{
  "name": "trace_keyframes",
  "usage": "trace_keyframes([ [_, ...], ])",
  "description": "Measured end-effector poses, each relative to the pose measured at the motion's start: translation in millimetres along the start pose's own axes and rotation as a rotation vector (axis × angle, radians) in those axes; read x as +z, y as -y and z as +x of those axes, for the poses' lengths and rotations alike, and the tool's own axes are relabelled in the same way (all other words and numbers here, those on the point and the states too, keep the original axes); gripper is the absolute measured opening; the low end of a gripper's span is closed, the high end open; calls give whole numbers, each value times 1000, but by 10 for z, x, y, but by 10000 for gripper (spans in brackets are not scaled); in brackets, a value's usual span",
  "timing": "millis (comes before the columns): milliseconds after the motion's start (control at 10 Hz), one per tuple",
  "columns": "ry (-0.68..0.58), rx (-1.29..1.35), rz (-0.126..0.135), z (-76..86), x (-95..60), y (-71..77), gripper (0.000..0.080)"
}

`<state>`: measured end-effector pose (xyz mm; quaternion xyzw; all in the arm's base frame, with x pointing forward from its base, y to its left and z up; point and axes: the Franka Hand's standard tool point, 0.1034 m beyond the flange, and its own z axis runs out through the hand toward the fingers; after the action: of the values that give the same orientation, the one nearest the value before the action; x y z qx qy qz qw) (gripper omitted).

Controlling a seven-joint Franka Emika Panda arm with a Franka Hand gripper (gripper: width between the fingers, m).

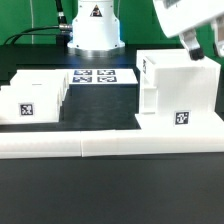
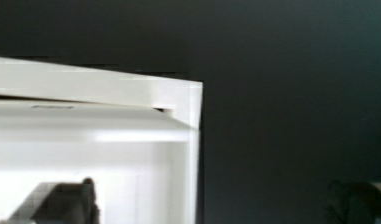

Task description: Assemble drawer

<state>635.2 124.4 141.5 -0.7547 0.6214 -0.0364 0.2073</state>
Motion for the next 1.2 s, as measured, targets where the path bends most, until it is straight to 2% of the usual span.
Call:
trace_keyframes([
  [100, -9, -33, 10, -6, -89, -49, 649],
  [400, -10, -99, 2, 4, -51, -77, 649],
  [500, 10, -240, -42, -5, -6, -158, 649],
  [600, 40, -389, -110, 30, -6, -274, 649],
  [700, 61, -553, -155, 103, -78, -340, 649],
  [800, 80, -646, -182, 143, -160, -368, 649],
  [900, 84, -738, -173, 181, -188, -350, 649],
  [1200, 103, -929, -170, 185, -168, -367, 649],
])
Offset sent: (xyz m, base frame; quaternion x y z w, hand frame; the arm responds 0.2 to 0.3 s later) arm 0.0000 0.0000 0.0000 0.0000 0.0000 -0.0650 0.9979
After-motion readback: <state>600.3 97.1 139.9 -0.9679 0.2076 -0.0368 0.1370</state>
